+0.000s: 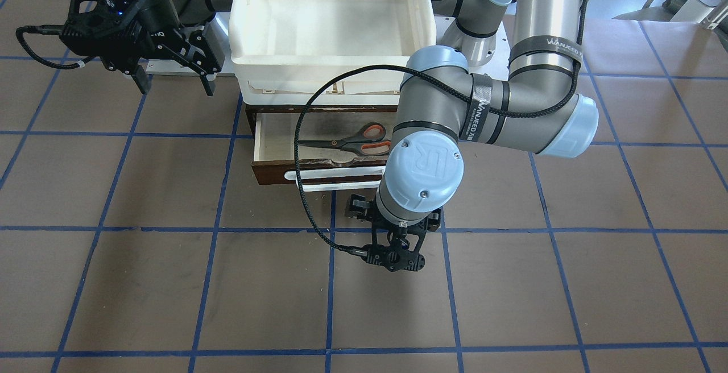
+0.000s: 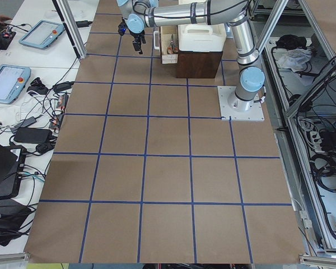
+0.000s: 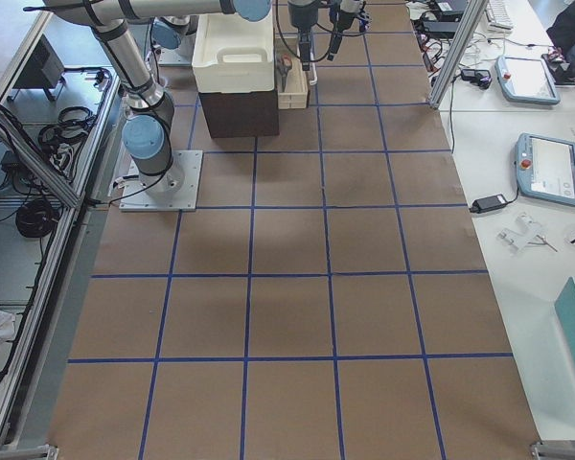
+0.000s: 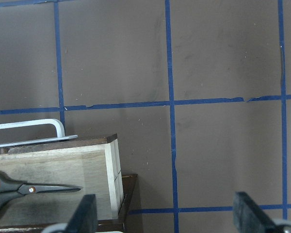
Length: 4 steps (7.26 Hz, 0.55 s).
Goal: Put scissors in drawer and close it
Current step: 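Lower the left gripper to the drawer front and push it fully shut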
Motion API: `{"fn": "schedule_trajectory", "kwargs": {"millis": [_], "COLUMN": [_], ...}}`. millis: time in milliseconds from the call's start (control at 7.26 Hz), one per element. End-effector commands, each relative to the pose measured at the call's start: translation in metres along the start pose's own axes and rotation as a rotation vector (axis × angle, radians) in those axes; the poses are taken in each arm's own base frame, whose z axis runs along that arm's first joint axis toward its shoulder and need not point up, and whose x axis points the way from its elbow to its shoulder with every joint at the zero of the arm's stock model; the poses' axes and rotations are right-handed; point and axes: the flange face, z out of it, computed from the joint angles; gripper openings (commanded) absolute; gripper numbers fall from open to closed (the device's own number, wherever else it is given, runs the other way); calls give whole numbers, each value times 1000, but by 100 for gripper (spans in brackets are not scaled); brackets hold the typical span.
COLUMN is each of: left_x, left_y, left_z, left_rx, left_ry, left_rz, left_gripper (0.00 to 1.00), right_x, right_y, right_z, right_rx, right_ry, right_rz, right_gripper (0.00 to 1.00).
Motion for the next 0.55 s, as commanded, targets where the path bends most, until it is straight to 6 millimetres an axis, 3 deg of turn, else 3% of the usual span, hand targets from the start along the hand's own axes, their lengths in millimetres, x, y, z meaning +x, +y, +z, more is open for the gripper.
{"fn": "schedule_trajectory", "kwargs": {"millis": [0, 413], "left_x": [30, 50], "left_y": [1, 5], "left_z": [11, 27], "left_rx": [5, -23], "left_ry": [-3, -15], "left_rz": [22, 50], "left_gripper": [100, 100], "right_x": [0, 0], "right_y": [0, 0], "right_z": [0, 0], "right_rx": [0, 0], "right_ry": [-1, -1], "right_rz": [0, -1], "right_gripper": [100, 100]}}
